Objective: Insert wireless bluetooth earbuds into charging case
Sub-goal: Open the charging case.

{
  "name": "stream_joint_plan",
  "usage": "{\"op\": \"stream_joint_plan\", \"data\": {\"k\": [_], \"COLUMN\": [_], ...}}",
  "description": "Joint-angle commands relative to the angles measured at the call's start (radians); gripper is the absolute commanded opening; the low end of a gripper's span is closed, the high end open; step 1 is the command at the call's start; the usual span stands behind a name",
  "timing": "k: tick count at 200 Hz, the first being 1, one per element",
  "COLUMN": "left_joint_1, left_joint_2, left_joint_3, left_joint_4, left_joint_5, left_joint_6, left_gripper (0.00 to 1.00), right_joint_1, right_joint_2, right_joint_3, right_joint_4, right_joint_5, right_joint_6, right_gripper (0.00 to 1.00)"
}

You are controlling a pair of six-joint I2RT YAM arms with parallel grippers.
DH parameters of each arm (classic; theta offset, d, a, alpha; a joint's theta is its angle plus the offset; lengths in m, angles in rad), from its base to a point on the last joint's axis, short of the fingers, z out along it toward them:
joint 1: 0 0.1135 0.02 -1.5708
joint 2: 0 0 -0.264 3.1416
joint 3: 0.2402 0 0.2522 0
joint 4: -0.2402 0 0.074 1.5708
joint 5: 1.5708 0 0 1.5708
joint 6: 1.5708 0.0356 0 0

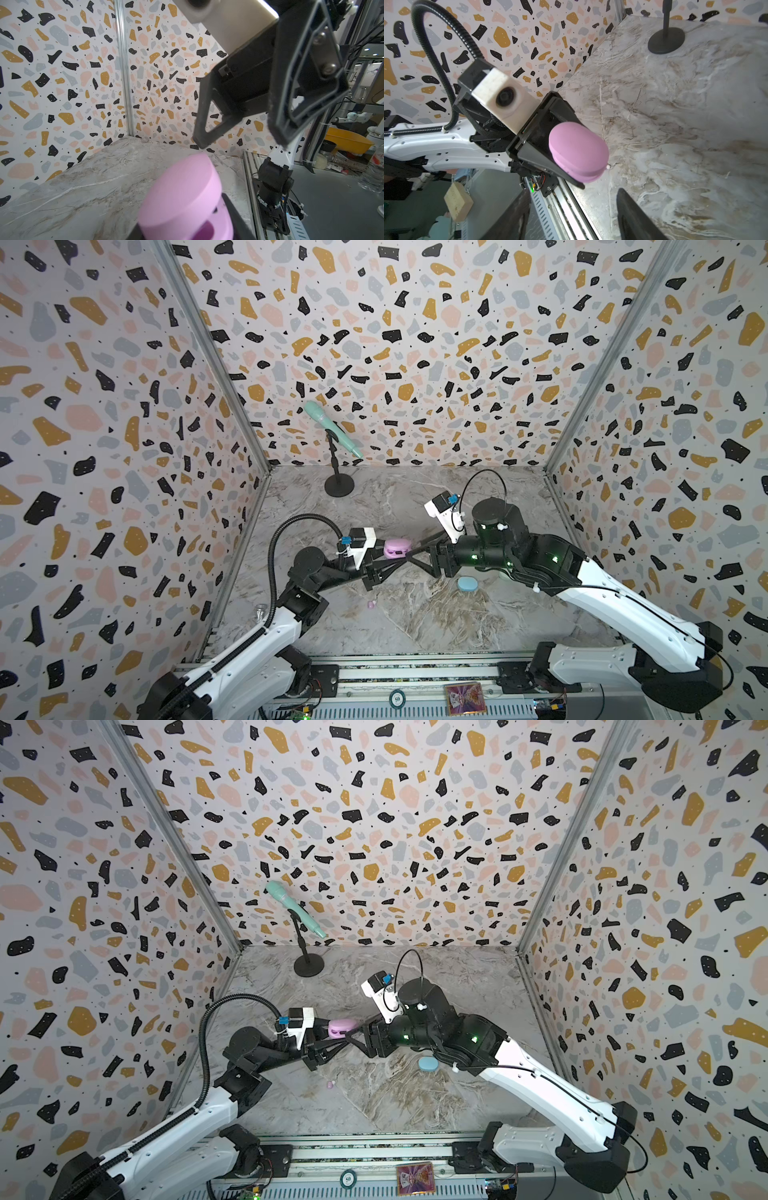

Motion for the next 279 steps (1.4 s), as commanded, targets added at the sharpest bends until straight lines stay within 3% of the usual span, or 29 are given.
{"op": "stream_joint_plan", "data": {"k": [1,41,109,133,213,279], "left_joint_1": [0.006,0.007,-0.001,-0.019,-0.078,-0.084], "left_joint_2": [-0.033,-0.04,-0.048,-0.054,-0.057,-0.061], "left_joint_3": [-0.003,0.002,-0.001,-0.002,-0.011,-0.099], "left_joint_4": [0.028,0.015,-0.008,-0.028,-0.042,0.141], "left_joint_5": [0.041,0.057,0.1,0.106,0.085,0.003], "left_joint_6": [-0.021,-0.027,-0.028,-0.022,-0.015,-0.199], "left_gripper": [0.04,0.04,0.04,0.05,0.05,0.04], "right_joint_1": [0.028,0.068,0.04,0.002,-0.065,-0.119], "right_joint_2": [0.057,0.145,0.175,0.178,0.22,0.221], "right_joint_3": [0.076,0.187,0.257,0.263,0.276,0.21], "right_joint_4": [-0.09,-0.187,-0.251,-0.243,-0.234,-0.202], "right_joint_5": [0.052,0.11,0.181,0.131,0.003,-0.094], "right_joint_6": [-0.138,-0.249,-0.277,-0.283,-0.289,-0.268], "right_gripper": [0.66,0.67,0.63,0.57,0.54,0.55]}}
